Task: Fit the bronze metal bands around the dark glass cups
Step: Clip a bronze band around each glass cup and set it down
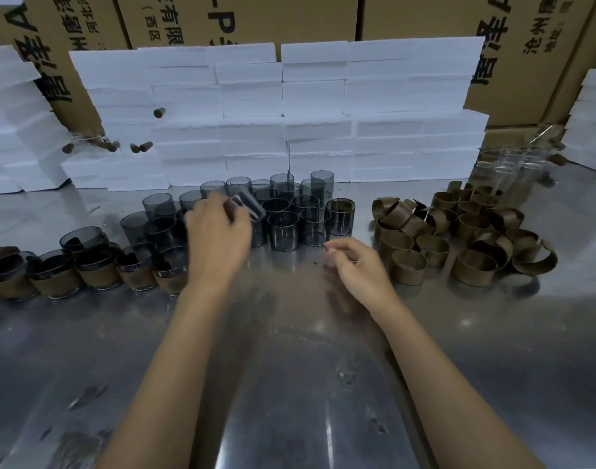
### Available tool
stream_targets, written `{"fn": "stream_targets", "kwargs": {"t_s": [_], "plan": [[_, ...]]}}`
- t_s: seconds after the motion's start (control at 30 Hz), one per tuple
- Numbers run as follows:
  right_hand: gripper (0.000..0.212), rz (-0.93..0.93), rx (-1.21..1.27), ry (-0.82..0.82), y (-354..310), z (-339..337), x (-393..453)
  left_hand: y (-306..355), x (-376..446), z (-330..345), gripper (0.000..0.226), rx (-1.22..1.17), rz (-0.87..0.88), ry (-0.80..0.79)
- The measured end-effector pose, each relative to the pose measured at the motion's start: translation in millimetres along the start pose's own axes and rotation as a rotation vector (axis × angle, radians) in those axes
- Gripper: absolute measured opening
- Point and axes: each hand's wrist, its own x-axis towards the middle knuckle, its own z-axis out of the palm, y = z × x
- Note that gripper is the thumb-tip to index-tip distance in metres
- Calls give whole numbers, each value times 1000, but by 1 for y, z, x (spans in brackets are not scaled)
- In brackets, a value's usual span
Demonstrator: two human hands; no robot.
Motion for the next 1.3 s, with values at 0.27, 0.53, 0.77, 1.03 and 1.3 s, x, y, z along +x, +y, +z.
{"fn": "stream_targets", "kwargs": {"t_s": [0.27, 0.53, 0.77, 1.03, 1.3], "plan": [[52, 207, 791, -137, -24, -12, -7, 68, -34, 68, 26, -477, -108, -396], [61, 186, 584, -194, -21, -9, -11, 54, -48, 99, 30, -711, -107, -430], [89, 190, 336, 15, -17, -1, -6, 46, -48, 105, 35, -717, -112, -507], [54, 179, 393, 168, -16, -3, -3, 44, -49, 109, 39, -716, -89, -364], [30, 19, 272, 279, -16, -8, -5, 37, -42, 108, 9, -754, -129, -227]]}}
